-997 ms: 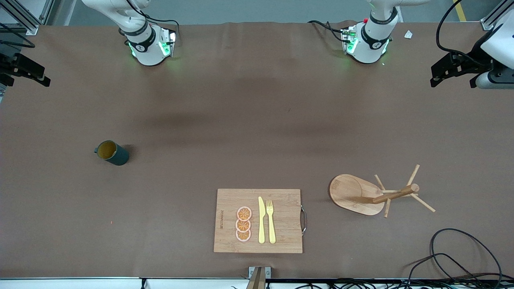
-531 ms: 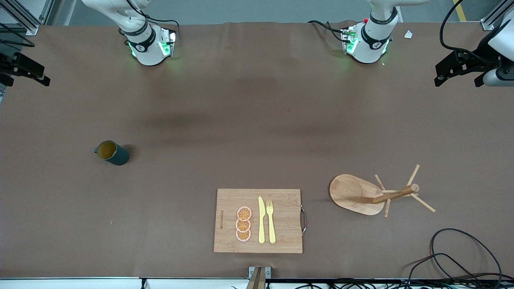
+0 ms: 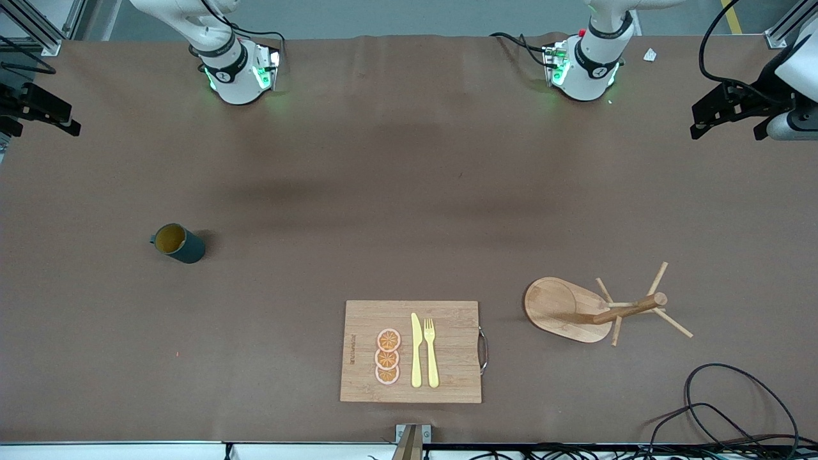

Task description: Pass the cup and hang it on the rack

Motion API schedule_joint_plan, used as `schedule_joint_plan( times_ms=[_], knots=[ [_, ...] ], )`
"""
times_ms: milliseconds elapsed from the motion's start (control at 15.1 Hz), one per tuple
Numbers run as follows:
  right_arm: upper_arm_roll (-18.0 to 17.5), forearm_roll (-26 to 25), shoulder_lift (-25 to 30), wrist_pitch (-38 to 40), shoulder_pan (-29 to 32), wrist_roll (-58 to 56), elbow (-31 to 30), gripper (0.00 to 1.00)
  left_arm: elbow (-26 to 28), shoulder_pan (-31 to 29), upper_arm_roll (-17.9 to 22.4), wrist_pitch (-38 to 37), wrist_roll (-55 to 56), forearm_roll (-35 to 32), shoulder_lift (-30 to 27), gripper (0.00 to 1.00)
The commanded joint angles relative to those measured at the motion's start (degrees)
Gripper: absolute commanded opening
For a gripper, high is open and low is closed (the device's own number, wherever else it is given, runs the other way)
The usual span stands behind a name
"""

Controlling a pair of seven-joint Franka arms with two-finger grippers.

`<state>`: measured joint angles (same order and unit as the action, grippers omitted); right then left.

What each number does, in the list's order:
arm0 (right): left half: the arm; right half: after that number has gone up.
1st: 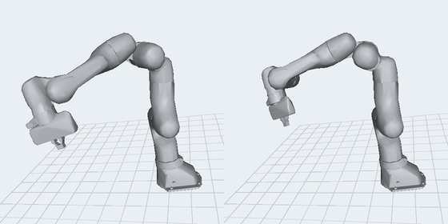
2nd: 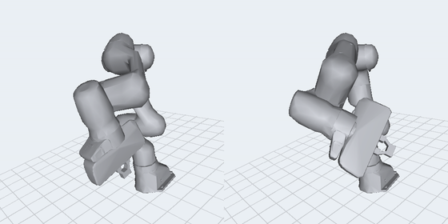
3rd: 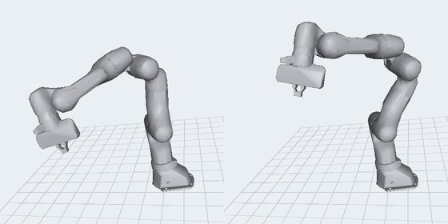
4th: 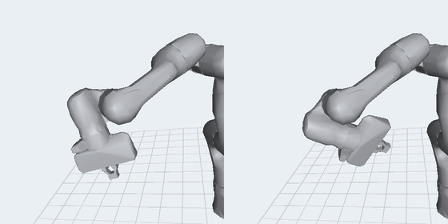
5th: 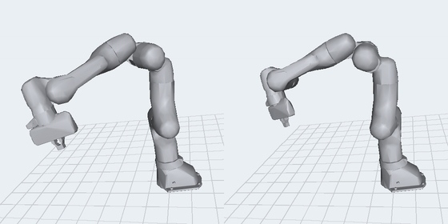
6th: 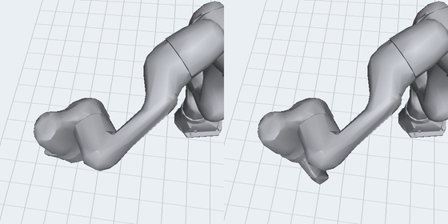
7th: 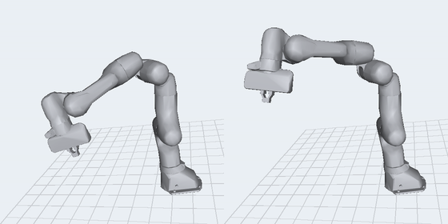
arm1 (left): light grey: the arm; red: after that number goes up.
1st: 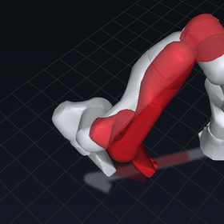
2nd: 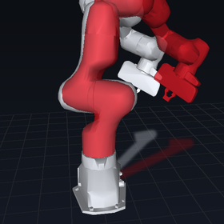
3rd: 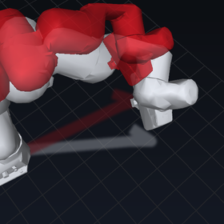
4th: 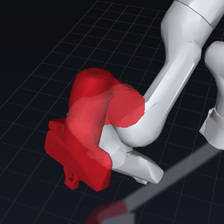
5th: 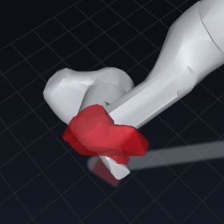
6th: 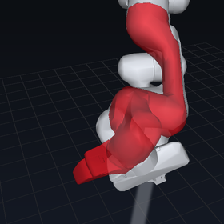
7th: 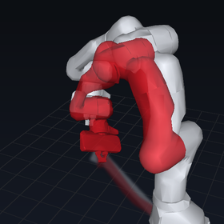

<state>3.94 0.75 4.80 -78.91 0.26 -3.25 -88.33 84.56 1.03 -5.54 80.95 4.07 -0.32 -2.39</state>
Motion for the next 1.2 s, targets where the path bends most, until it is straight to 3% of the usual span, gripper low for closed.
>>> schedule_joint_plan(
  times_ms=[0,1129],
  knots=[
    [-0.33,-0.57,1.79,-0.02,0.18,-0.62,-1.67,1.00,-1.15,-0.32,0.00,-0.70,-0.12,0.94,0.36,1.00],
    [-0.25,-0.57,1.79,0.25,0.27,-0.62,-1.67,1.00,-1.24,-0.23,0.00,-0.70,-0.47,0.67,1.16,1.00]
  ],
)
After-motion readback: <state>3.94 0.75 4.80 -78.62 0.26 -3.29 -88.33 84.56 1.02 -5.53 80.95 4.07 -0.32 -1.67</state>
